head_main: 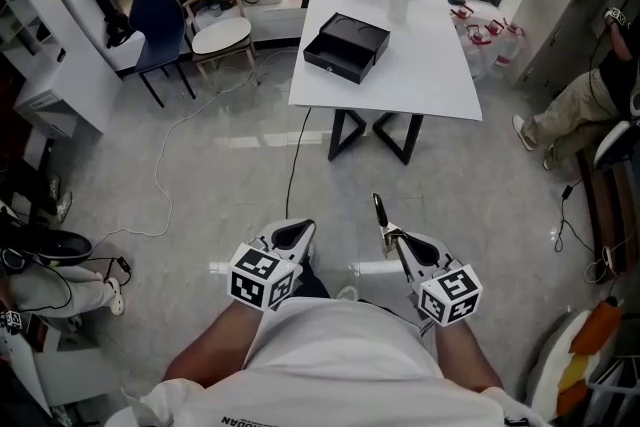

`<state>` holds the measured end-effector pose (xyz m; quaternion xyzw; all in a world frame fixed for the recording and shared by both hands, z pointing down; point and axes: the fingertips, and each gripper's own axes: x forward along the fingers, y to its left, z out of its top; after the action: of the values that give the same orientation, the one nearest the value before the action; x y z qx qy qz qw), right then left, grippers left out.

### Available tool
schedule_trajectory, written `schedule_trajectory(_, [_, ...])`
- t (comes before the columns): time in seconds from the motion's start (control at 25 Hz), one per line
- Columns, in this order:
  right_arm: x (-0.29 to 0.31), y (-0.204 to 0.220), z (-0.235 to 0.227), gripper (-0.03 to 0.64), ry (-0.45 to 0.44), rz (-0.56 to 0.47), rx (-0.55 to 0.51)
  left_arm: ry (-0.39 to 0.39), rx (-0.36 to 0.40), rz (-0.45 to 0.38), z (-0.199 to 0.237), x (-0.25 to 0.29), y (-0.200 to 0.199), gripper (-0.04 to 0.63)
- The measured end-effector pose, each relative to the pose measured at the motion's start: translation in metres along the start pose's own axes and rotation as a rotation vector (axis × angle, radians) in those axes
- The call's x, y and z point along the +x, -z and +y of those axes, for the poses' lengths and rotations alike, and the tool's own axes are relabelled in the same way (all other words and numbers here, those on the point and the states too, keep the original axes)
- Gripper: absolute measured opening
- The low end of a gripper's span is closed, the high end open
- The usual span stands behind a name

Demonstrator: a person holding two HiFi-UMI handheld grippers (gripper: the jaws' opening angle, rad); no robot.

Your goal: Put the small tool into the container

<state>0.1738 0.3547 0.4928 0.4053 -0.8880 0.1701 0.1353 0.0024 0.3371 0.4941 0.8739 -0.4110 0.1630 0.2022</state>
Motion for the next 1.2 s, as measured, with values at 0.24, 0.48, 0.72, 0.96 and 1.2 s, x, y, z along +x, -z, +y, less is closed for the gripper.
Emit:
schedule_trajectory(0.24, [0.022, -0.012, -0.012, 0.012, 0.009, 0.006, 0.009, 0.013, -0.007, -0.001, 0.022, 0.019, -0.013, 0.009])
schedule_trajectory(0.48, [0.056, -0.035, -0.028, 0.012, 0.018, 0.016, 0.01, 0.039, 0.003, -0.007, 0.054, 0.045, -0.043, 0.009])
schedule_trajectory(0.72, [0.104, -0.071, -0.048, 0.012, 0.034, 0.011, -0.002, 0.048, 0.01, -0.013, 0.104, 0.07, -0.078, 0.009])
schedule_trajectory(0.96, [0.154, -0.104, -0.062, 0.012, 0.056, 0.005, -0.005, 0.078, 0.034, -0.035, 0.152, 0.095, -0.118, 0.009])
schedule_trajectory(1.2, [0.199, -0.119, -0.065, 0.012, 0.081, 0.011, 0.004, 0.103, 0.043, -0.026, 0.197, 0.106, -0.131, 0.009])
